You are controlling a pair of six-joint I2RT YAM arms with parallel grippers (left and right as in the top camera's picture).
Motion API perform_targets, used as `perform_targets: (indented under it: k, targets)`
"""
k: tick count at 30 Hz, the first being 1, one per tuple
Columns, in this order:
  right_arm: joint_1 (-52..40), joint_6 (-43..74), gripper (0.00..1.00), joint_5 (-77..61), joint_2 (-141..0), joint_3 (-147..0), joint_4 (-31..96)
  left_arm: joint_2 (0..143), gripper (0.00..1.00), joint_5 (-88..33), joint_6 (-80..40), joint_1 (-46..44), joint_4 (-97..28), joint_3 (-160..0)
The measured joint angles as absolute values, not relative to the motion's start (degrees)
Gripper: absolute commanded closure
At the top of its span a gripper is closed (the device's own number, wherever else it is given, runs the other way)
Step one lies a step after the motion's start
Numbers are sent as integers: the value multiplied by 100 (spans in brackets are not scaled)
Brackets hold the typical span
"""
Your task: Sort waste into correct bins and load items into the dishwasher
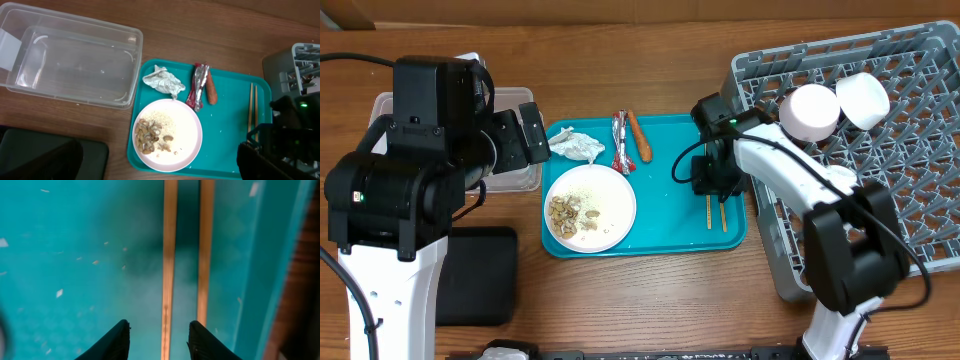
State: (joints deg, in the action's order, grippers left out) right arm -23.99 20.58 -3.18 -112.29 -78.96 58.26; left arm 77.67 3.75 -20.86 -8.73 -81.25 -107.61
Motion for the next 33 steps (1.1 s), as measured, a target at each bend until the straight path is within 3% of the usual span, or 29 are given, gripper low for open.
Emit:
perform_targets:
  k: [4, 9, 18, 24, 33]
  targets:
    - [-2399, 2093, 75, -307, -11616, -7894, 5819, 7767, 0, 375, -2086, -873, -8125, -10761]
    - [-2405, 2049, 96, -342, -11625, -7900, 5854, 7769, 0, 373, -2086, -873, -8125, -10761]
    - [-2475, 2073, 96, -427, -11456, -7900, 6101, 7769, 0, 375, -2086, -873, -8125, -10761]
    - [-2414, 1940, 96, -290, -10241, -8009, 6090, 7769, 0, 373, -2086, -873, -8125, -10761]
    - [-1581, 711, 96, 156, -9126, -8182, 6173, 7769, 0, 373, -2086, -873, -8125, -10761]
